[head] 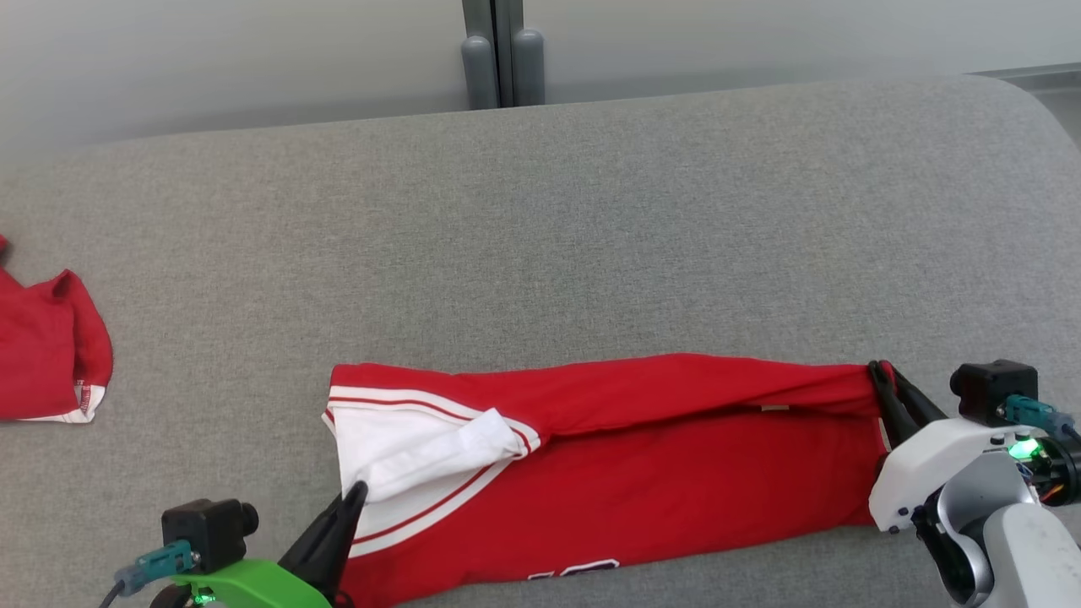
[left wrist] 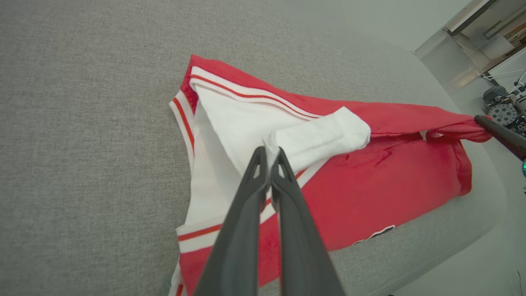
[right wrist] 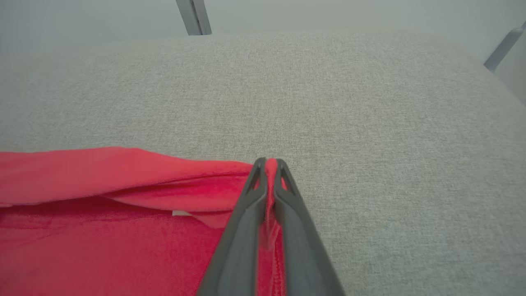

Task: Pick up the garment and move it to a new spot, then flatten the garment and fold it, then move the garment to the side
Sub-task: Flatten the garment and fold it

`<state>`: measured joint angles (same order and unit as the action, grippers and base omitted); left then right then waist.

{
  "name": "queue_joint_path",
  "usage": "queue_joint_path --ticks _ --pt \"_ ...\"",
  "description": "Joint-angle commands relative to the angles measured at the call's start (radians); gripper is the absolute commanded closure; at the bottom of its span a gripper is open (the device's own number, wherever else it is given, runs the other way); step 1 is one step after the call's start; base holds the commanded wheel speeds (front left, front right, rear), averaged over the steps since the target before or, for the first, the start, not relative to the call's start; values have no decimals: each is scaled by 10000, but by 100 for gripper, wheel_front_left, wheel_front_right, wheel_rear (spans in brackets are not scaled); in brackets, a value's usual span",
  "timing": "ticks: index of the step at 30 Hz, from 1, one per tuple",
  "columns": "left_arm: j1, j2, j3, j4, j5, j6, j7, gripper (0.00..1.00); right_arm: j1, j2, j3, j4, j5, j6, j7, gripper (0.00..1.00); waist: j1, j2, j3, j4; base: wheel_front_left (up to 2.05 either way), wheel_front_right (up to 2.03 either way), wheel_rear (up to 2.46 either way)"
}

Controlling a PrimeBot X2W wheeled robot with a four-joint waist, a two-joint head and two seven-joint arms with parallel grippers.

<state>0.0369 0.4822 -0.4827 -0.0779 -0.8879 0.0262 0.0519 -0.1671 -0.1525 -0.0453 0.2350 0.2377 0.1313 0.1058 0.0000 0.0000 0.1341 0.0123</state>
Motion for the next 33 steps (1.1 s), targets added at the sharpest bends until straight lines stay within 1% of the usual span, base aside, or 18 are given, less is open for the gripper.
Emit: queue_joint_path --ticks 1,2,3,4,5,8,13,16,20,26,33 --pt "223 -80 32 119 -120 -29 -114 100 259 51 -78 -15 -123 -12 -132 55 0 0 -93 -7 0 0 0" --pt "268 -128 19 192 -128 -36 -137 100 322 97 -147 -24 -145 -12 -219 5 0 0 -135 -20 0 0 0" --pt "333 -152 12 274 -127 -53 -225 74 416 162 -225 -35 -209 -12 -313 0 0 0 -178 -31 0 0 0" --pt "383 -177 35 354 -138 -18 -297 57 508 228 -288 -52 -238 -12 -393 0 0 0 -214 -40 0 0 0" --pt "436 -190 43 413 -113 4 -381 0 617 316 -392 -83 -257 -12 -500 0 0 0 -260 -52 0 0 0" --pt "558 -319 139 459 -114 41 -716 0 882 494 -760 -197 -301 -12 -771 0 0 0 -360 -57 0 0 0" --pt "455 -508 280 346 339 169 -1542 0 1177 739 -1311 -486 -460 -12 -1161 0 0 0 -482 -40 0 0 0" --pt "201 -713 301 401 622 268 -2013 0 1170 833 -1307 -485 -524 -12 -1293 0 0 0 -515 -24 0 0 0" --pt "-77 -1040 235 668 935 363 -2480 0 1093 892 -1005 -278 -622 -12 -1309 0 0 0 -545 23 0 0 0" --pt "-478 -1252 94 1173 1489 475 -2772 0 881 923 -794 540 -882 -12 -1409 0 0 0 -546 158 0 0 0" --pt "-748 -1381 217 1559 1692 477 -2955 0 566 798 -967 2052 -1352 -12 -1554 0 0 0 -479 334 0 0 0"
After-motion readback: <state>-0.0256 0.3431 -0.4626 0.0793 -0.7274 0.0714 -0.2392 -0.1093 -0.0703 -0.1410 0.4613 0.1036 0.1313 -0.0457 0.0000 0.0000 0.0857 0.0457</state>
